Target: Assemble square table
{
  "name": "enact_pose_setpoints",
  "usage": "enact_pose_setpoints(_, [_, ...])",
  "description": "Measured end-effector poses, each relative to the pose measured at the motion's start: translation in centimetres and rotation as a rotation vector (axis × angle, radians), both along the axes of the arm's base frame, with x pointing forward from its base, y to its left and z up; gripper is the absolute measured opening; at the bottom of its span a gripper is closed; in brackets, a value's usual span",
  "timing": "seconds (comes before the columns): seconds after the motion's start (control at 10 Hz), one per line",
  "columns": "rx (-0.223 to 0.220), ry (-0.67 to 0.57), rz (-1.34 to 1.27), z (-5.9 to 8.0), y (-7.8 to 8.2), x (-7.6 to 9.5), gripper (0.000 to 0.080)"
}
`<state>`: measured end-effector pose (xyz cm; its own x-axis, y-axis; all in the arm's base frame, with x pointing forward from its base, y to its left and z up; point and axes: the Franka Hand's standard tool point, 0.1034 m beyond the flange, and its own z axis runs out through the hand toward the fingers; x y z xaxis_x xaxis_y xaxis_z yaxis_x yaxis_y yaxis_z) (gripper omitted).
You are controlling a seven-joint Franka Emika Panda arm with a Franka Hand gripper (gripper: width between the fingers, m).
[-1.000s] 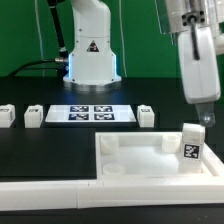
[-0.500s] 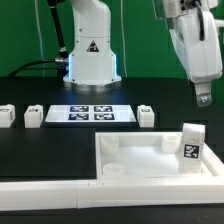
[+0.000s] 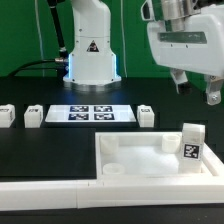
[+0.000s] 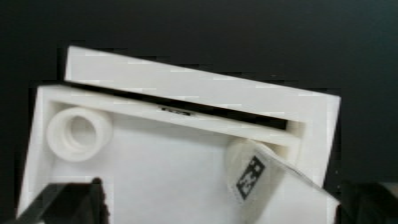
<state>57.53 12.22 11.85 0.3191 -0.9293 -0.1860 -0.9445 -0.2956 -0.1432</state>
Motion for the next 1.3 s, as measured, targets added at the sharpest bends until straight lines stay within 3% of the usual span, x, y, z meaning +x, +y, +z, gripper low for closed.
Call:
enact_pose_setpoints(0.3, [-0.039,-0.034,0.273,-0.9,-1.0,-3.1,0.0649])
enact_pose_setpoints(0.4, [-0.06,-0.04,0.343,-1.2,-0.8,-3.4,0.0649])
enact_pose_setpoints(0.9, [-0.083,-0.105,0.661,-1.3,-1.2,-3.4,0.0649])
enact_pose_setpoints(1.3, [-0.103,-0.112,1.029,-3.6,-3.7,-7.4,0.0649])
